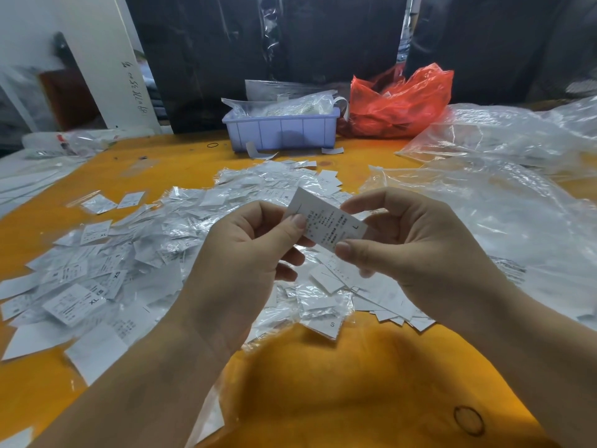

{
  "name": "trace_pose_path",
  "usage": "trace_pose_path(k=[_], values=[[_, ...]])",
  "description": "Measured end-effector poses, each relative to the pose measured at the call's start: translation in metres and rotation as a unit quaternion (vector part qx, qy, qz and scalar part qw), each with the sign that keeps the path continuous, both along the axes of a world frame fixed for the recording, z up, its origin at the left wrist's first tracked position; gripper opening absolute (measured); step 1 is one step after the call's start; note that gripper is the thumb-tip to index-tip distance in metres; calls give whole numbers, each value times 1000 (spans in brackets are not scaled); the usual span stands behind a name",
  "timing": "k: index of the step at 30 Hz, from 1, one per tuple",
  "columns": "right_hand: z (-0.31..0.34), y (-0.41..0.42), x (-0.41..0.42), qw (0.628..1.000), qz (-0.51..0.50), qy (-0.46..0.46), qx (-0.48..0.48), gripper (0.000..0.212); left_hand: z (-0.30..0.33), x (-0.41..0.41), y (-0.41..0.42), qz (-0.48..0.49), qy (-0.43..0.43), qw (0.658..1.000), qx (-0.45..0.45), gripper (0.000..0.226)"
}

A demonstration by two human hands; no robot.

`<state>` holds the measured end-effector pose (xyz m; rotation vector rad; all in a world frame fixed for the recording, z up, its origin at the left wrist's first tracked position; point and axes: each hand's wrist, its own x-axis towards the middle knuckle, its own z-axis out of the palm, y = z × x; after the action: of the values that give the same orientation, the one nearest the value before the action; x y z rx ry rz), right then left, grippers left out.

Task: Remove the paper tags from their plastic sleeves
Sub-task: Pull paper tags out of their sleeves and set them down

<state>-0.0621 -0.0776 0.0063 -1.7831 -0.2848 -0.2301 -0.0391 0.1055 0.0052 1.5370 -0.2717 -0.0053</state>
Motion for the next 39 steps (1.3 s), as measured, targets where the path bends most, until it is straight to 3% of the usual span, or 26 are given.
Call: trace_pose_path(k=[10,16,24,39], values=[[5,-4,1,999,-22,-6,44,39,-1,2,4,47,-75,994,63,9],[4,-2,0,1000,-8,-5,26,42,-2,-1,1,-12,-56,996,62,10],[1,3,0,999,41,14,24,49,-2,2,2,11,-34,999,23,11],[2,0,0,1000,11,12,20,41,0,-2,1,-6,-109,988,105,12]])
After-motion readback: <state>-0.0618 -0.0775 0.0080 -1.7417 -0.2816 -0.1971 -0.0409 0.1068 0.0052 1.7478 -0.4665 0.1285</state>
